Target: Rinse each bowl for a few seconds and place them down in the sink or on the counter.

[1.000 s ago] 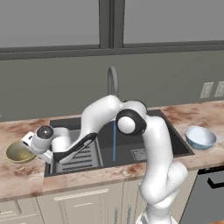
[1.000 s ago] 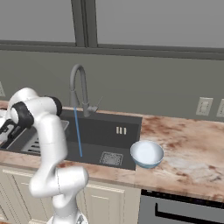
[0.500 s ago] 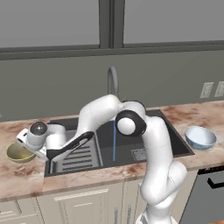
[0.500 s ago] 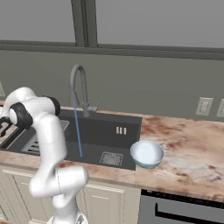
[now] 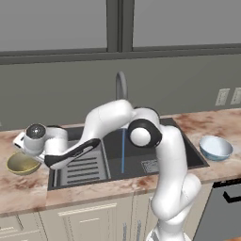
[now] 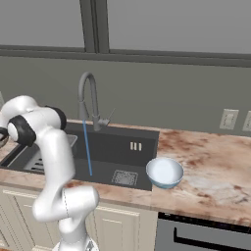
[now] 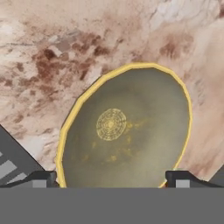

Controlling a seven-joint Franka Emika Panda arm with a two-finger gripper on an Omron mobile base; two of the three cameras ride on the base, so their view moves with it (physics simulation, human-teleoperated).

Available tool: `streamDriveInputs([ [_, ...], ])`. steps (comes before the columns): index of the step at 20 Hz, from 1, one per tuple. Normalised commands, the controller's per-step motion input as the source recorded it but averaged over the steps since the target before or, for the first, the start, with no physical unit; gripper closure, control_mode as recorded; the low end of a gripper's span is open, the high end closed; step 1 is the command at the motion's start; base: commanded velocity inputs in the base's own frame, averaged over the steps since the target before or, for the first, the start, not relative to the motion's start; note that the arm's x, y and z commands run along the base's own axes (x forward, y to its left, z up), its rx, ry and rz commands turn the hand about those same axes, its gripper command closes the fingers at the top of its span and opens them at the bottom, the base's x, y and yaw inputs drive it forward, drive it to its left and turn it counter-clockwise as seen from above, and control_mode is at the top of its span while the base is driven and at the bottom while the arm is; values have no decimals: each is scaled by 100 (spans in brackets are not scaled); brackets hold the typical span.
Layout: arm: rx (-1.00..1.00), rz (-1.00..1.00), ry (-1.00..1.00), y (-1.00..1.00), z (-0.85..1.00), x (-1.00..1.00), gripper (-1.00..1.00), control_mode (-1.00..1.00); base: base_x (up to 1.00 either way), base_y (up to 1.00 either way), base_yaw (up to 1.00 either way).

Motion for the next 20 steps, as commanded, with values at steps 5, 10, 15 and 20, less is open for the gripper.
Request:
streamDriveInputs([
  [5, -7, 4, -8, 0, 40, -8, -100, -100, 0, 0, 0],
  [10, -7, 5, -9, -4, 39, -9, -100, -100, 0, 0, 0],
  [15, -4, 5, -9, -6, 41, -6, -100, -100, 0, 0, 0],
  [20, -2, 5, -7, -5, 41, -5, -100, -100, 0, 0, 0],
])
